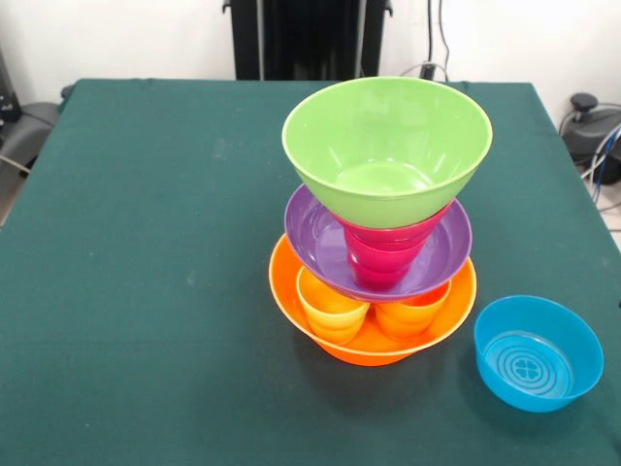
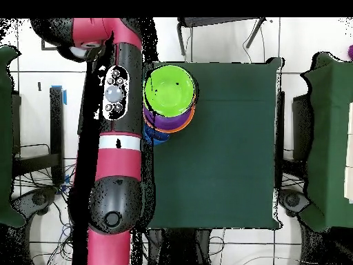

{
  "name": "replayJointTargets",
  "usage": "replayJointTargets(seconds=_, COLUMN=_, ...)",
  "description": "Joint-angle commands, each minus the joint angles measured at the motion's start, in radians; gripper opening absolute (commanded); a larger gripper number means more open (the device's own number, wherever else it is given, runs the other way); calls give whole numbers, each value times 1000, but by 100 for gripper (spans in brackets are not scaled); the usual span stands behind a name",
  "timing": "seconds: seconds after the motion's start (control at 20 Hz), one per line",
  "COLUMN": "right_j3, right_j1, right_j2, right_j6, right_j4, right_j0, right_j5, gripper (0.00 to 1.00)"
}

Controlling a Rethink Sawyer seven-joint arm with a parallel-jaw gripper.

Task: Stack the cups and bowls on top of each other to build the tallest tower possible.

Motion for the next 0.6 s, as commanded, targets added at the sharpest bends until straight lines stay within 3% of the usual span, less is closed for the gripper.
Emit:
replayJointTargets(seconds=0.05, right_j3=0, right_j1=46, right_j2=-190, right_j6=-156, right_j4=135, right_j0=-24, right_j5=-45, gripper=100)
replayJointTargets(seconds=0.3, right_j3=5, right_j1=63, right_j2=-203, right_j6=-162, right_j4=200, right_j0=-31, right_j5=-65, gripper=100)
replayJointTargets(seconds=0.6, right_j3=11, right_j1=76, right_j2=-197, right_j6=-188, right_j4=188, right_j0=-36, right_j5=-95, gripper=100)
